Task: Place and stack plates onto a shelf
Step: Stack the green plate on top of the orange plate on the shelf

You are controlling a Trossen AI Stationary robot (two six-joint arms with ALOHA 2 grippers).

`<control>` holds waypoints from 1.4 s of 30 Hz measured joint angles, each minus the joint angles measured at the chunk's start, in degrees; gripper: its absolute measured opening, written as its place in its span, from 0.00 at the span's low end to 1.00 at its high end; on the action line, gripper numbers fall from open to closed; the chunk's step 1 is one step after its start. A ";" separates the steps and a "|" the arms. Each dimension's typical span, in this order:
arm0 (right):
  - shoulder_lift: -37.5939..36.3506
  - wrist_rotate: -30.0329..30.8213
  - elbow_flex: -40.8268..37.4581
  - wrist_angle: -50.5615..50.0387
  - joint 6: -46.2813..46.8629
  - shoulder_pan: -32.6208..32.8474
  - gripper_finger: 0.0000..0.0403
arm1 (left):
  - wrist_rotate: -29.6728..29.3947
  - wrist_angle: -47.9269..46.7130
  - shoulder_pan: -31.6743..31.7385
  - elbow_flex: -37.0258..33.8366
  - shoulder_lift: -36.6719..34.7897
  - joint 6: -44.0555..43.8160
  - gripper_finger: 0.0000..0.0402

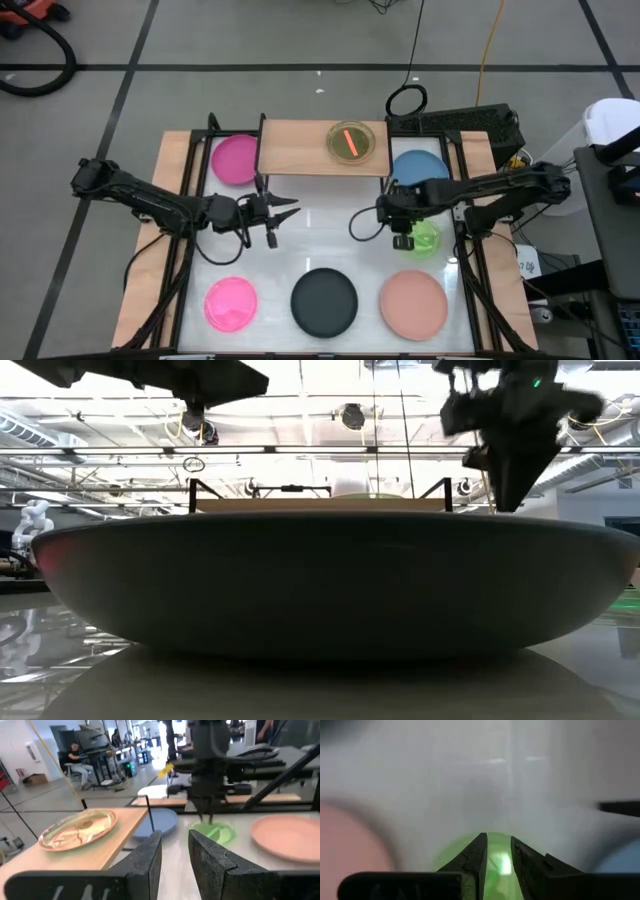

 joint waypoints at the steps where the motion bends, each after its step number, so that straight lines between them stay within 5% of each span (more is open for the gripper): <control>1: 0.77 0.77 0.00 0.04 -0.18 -0.79 0.18 | 0.00 -0.01 0.03 0.00 0.46 0.02 0.26; 5: 3.70 -0.72 -0.03 0.10 -2.59 -3.83 0.18 | -0.03 0.20 0.30 0.00 1.30 0.12 0.26; 13: 6.99 -13.06 -3.69 4.50 -10.94 -6.52 0.18 | -0.14 0.04 1.18 0.00 1.33 -0.63 0.26; 25: 7.10 -5.41 -10.82 8.72 -18.41 -6.56 0.18 | -0.78 0.04 1.14 0.00 1.33 -0.01 0.26; 36: 7.08 -9.99 -11.13 7.00 -12.19 -6.85 0.18 | -0.81 0.03 1.14 0.00 1.33 -1.31 0.26; 42: 7.08 -5.96 -11.13 6.97 -17.84 -6.85 0.18 | -0.83 0.05 1.46 0.00 1.33 -2.19 0.26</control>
